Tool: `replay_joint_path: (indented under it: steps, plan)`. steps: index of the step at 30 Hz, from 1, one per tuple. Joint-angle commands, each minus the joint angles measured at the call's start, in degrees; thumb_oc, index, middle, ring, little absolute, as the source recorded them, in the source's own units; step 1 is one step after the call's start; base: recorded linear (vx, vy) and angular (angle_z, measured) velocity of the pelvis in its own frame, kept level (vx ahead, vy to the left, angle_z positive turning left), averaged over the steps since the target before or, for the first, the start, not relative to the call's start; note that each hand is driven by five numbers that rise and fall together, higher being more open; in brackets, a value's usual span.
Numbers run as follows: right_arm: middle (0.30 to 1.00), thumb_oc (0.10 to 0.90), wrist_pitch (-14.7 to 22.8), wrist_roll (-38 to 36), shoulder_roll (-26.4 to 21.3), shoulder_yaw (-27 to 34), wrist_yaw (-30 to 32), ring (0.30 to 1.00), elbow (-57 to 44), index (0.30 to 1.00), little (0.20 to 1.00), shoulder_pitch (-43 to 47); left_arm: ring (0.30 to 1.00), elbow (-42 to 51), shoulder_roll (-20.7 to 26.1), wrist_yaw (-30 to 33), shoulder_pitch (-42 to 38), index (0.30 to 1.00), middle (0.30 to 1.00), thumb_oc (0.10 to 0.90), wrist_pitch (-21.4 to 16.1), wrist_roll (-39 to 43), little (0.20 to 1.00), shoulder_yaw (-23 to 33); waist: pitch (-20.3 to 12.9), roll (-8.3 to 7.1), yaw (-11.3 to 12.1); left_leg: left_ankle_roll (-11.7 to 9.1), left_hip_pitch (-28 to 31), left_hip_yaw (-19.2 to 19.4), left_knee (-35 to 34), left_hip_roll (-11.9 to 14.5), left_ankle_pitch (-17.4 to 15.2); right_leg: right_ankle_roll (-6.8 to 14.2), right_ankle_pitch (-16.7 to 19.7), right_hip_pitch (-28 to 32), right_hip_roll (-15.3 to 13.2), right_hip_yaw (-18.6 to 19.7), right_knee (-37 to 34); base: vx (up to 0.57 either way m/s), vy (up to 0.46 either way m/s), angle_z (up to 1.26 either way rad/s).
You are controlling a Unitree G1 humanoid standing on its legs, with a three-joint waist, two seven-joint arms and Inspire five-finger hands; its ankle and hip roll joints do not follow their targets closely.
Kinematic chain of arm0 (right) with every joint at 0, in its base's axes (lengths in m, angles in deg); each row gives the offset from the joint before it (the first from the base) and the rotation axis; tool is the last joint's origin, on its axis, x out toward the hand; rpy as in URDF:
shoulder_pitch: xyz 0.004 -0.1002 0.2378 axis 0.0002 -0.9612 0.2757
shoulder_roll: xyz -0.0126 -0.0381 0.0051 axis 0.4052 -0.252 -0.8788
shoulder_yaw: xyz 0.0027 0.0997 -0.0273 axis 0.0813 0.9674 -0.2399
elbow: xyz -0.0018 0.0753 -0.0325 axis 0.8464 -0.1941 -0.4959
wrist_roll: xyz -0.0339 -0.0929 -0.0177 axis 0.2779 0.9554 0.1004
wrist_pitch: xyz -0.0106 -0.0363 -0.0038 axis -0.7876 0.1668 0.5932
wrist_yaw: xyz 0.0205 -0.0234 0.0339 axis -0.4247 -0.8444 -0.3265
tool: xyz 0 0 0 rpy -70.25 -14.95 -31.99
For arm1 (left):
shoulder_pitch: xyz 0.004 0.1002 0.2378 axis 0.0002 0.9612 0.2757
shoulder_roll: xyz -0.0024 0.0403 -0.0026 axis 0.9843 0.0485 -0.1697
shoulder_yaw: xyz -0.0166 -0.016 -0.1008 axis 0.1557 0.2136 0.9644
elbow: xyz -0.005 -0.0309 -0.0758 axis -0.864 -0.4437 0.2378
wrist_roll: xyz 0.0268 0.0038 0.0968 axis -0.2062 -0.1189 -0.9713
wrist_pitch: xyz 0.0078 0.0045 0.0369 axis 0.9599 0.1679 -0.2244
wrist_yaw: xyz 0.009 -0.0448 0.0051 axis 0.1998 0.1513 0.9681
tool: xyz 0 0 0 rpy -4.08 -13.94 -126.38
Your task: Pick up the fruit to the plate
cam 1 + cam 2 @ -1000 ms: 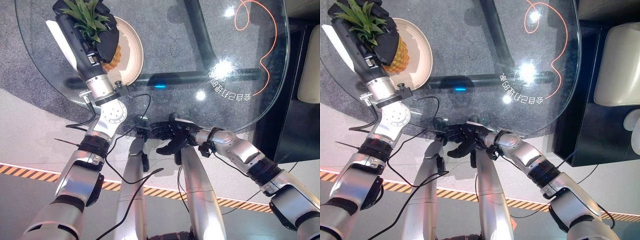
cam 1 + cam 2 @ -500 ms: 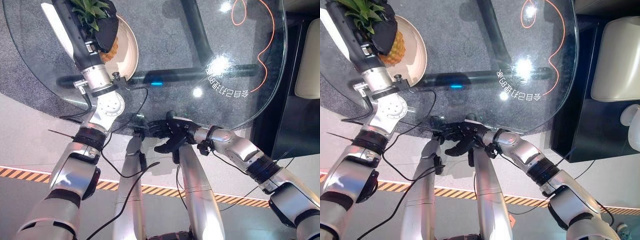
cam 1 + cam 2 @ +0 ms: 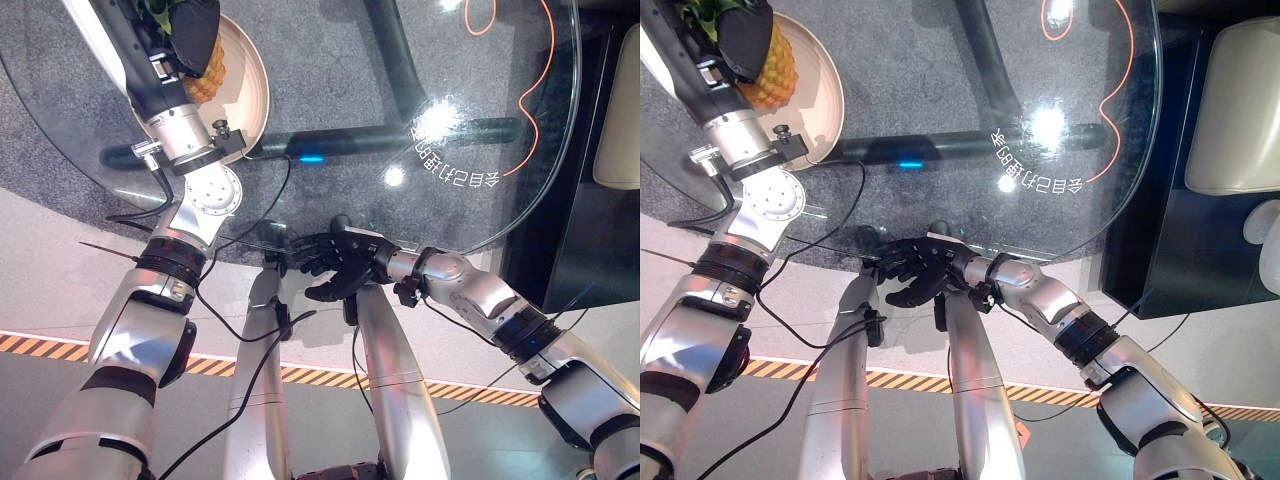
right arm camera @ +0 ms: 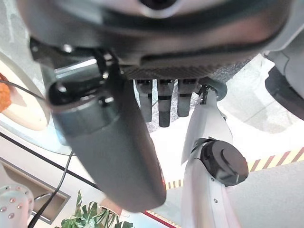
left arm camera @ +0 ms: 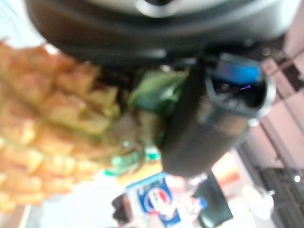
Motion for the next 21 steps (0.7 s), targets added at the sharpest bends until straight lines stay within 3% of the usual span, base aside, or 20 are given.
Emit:
replay_joint_path:
  steps: [1,7,9,10,11,21]
  plan:
    - [0.900,0.800,2.4,-2.1,3.2,-1.2,-0.2,0.900,-0.3,0.900,0.900,-0.3,0.300,-2.8,-0.9,-1.2,-1.9,0.300,0.300,0.100,-1.3,2.7,0.200,0.0,-1.3,-1.11,0.3,-2.4,-1.6,-2.8,7.7,-3.5,-5.9,2.7,4.5,0.6,1.6,0.5,-5.4,0.00,0.000,0.00]
    - [0.900,0.800,2.2,-1.7,3.9,-1.4,0.4,0.900,0.1,0.900,0.900,-0.1,0.300,-3.9,-1.5,-2.9,-0.7,0.300,0.300,0.100,-0.7,5.0,0.200,0.5,-1.3,-0.97,0.5,-2.5,-1.4,-2.9,7.4,-3.6,-5.7,2.6,4.5,0.9,1.4,0.3,-5.7,0.00,0.000,0.00]
    - [0.900,0.800,2.6,-1.7,3.9,-1.5,0.4,0.900,0.5,0.900,0.900,0.0,0.502,-4.2,-1.5,-3.5,-0.4,0.502,0.502,0.336,-0.5,5.7,0.436,0.5,-1.3,-0.97,0.7,-2.6,-1.3,-3.0,7.1,-3.5,-5.6,2.6,4.5,1.0,1.4,0.3,-5.8,0.00,0.000,0.00]
    - [0.900,0.800,2.7,-1.7,3.9,-1.5,0.5,0.900,0.6,0.900,0.900,-0.1,0.778,-4.2,-1.6,-3.9,-0.2,0.778,0.778,0.657,-0.4,6.0,0.757,0.6,-1.3,-0.97,0.7,-2.6,-1.3,-3.1,7.1,-3.5,-5.5,2.6,4.5,1.0,1.3,0.2,-5.8,0.00,0.000,0.00]
    - [0.900,0.800,2.7,-1.6,3.8,-1.5,0.5,0.900,0.6,0.900,0.900,-0.1,0.900,-4.2,-1.7,-4.2,0.0,0.900,0.900,0.800,-0.3,6.3,0.900,0.6,-1.3,-0.95,0.8,-2.6,-1.2,-3.1,7.0,-3.5,-5.5,2.6,4.5,1.1,1.3,0.2,-5.9,0.00,0.000,0.00]
    - [0.900,0.800,3.4,-0.6,4.3,-1.5,0.0,0.900,1.2,0.900,0.900,-1.0,0.900,-3.6,-2.4,-2.8,1.7,0.900,0.900,0.800,-0.4,5.1,0.900,0.7,-1.3,-0.64,1.2,-2.7,0.5,-3.6,6.2,-3.8,-5.1,2.4,4.3,2.8,1.1,-0.1,-6.3,0.00,0.000,0.00]
